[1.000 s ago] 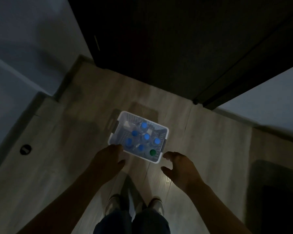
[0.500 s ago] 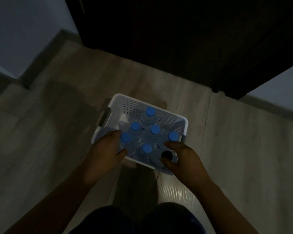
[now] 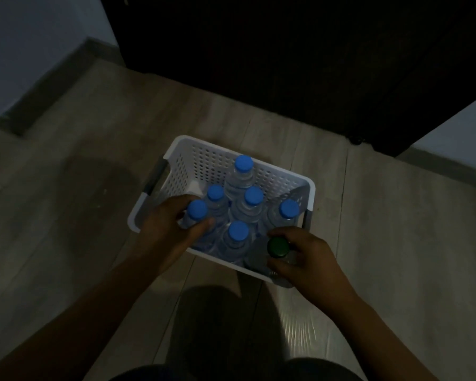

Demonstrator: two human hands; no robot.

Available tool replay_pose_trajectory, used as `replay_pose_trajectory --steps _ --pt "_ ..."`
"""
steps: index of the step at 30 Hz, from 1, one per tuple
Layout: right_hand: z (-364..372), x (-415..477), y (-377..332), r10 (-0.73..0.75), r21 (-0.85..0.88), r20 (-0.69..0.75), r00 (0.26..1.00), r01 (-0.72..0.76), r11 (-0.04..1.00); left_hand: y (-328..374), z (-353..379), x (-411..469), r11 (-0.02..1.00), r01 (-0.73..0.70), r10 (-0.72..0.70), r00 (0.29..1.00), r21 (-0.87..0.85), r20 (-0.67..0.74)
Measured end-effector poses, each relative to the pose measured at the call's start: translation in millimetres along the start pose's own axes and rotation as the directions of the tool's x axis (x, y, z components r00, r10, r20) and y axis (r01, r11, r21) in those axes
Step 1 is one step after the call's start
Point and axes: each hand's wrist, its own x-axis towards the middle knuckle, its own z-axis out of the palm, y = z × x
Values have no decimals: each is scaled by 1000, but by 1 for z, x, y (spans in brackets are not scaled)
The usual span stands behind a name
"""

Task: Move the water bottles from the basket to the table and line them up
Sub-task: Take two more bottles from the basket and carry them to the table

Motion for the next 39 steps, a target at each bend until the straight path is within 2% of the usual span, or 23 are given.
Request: replay_pose_trajectory --steps 5,11,14,20,24,27,31,35,39 --pt "12 -6 11 -57 131 -126 990 73 989 -11 15 0 993 -43 34 996 -113 -79" --pt "21 -6 19 -83 160 -202 976 117 980 -24 22 1 968 -91 77 995 -233 -68" --pt "22 -4 20 -108 151 -227 968 144 978 -27 22 3 973 -163 151 985 -161 -81" --pt "9 2 3 -140 177 -272 952 192 965 -18 18 -2 957 -130 98 986 -258 -132" --pt "-3 0 -14 -114 217 -295 949 183 959 1 10 -7 944 -55 6 989 -326 -148" --pt "-15 -7 -37 -51 232 -292 955 122 965 23 -4 -17 972 28 -65 986 -235 -151" --pt "-45 -15 -83 5 250 -298 955 73 966 74 -34 -30 948 5 -47 991 -318 -123" --pt "-89 -26 -146 25 220 -298 954 43 975 138 -74 -44 884 38 -91 992 -466 -92" --pt "-142 -42 -223 59 247 -307 950 20 969 221 -131 -60 905 -27 -21 994 -424 -108"
